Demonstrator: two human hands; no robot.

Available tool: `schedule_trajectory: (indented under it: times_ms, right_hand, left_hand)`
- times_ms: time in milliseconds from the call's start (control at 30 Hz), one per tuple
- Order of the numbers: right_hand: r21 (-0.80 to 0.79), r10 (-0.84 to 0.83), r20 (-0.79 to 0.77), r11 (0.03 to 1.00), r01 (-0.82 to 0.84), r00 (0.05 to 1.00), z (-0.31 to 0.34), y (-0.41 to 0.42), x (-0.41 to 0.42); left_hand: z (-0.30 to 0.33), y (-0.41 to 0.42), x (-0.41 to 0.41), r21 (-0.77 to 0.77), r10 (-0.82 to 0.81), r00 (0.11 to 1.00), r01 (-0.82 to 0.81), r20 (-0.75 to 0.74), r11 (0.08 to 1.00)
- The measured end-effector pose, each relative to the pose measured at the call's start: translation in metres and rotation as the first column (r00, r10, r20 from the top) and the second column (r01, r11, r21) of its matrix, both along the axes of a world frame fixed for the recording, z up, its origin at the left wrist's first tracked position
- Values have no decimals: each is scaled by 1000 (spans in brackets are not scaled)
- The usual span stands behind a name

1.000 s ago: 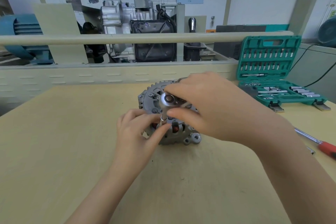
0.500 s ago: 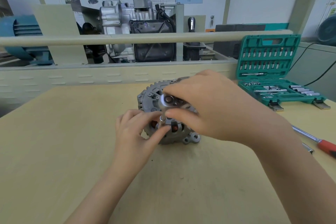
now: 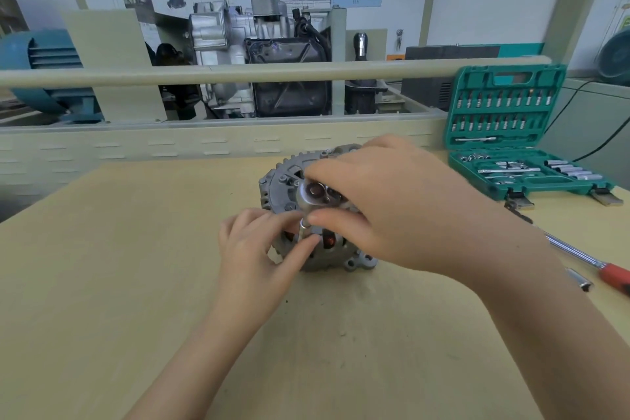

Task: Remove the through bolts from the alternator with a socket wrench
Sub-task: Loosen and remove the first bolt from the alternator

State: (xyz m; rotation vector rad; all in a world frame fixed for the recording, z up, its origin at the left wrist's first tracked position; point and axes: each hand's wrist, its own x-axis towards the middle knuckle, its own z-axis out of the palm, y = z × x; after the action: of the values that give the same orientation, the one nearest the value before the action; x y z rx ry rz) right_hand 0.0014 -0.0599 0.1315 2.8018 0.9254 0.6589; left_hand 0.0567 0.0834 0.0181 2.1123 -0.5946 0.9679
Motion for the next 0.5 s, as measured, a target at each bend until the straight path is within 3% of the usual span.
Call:
schedule_trajectory:
  times_ms: [133, 367, 500]
  right_hand:
    - [5, 34, -73, 999, -33, 997, 3, -2, 0]
    - [21, -100, 25, 995, 99, 995, 4, 2, -1]
    - [5, -25, 7, 1000, 25, 1000, 0, 0, 0]
  left_hand:
    - [3, 3, -2, 25, -92, 996, 92, 5, 995]
    - [8, -5, -2, -29, 9, 997, -7, 74, 1000]
    - [6, -3, -3, -32, -31, 997, 33, 66, 999]
